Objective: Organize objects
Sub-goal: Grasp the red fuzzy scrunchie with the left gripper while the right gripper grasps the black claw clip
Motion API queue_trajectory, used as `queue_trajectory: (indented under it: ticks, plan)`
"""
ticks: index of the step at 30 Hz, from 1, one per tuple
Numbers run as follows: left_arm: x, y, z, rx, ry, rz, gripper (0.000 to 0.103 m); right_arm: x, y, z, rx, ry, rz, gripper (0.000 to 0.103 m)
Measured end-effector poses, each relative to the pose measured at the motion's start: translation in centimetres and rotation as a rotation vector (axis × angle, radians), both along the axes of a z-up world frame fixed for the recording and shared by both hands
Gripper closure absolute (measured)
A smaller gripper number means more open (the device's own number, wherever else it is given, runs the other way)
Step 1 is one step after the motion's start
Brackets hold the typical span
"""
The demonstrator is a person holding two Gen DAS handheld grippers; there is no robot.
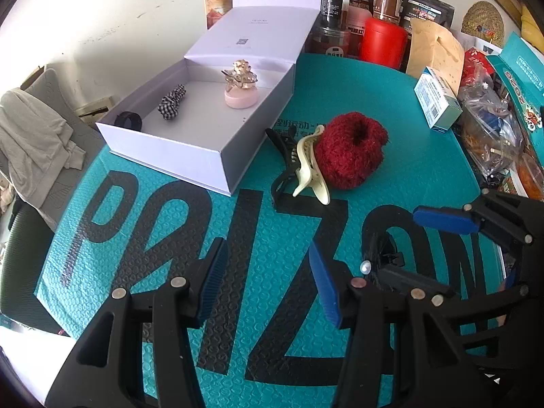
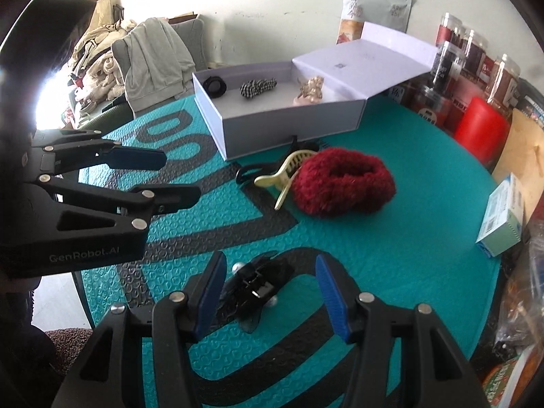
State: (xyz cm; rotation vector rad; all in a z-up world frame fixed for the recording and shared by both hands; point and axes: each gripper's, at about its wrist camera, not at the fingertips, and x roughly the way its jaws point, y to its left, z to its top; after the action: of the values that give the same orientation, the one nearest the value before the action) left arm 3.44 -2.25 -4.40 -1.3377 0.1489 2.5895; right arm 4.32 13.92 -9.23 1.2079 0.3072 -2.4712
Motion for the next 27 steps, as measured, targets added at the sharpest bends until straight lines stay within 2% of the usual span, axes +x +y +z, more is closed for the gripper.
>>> queue_trajectory:
  ticks: [5,6,7,10,15,21,27]
  plan:
    - [-1.0,0.0,-1.1,0.01,-0.017,-0.016,0.055,-0.5,0.1,-1.5,0.0,-0.028,-0.01,0.048]
    - [-1.3,0.0,-1.1,0.014,-0.02,-0.019,0.055,-0.6,0.3,-1.6,-0.011,-0.036,-0.012,0.051]
    - [-1.6,0.1,-1.2,0.018,-0.021,-0.022,0.055,-0.8,0.5,-1.7,-0.019,-0.044,-0.011,0.061]
    - [-2.6,0.5,-1.1,0.026,-0.02,-0.033,0.055,-1.0,1.0,-2.0,-0.002,-0.046,-0.02,0.071]
    - [-4.5,2.0,-0.2,0.05,-0.007,-0.083,0.055,-1.4,2.6,-1.7,0.01,-0.033,-0.062,0.072]
    - [-6.1,4.9,0.5,0.098,0.007,-0.193,0.055,-2.6,5.5,-1.7,0.009,-0.049,-0.145,0.072]
    - [-8.2,8.1,-0.9,0.059,-0.048,-0.253,0.052,-3.3,7.2,-1.6,0.012,-0.052,-0.165,0.072]
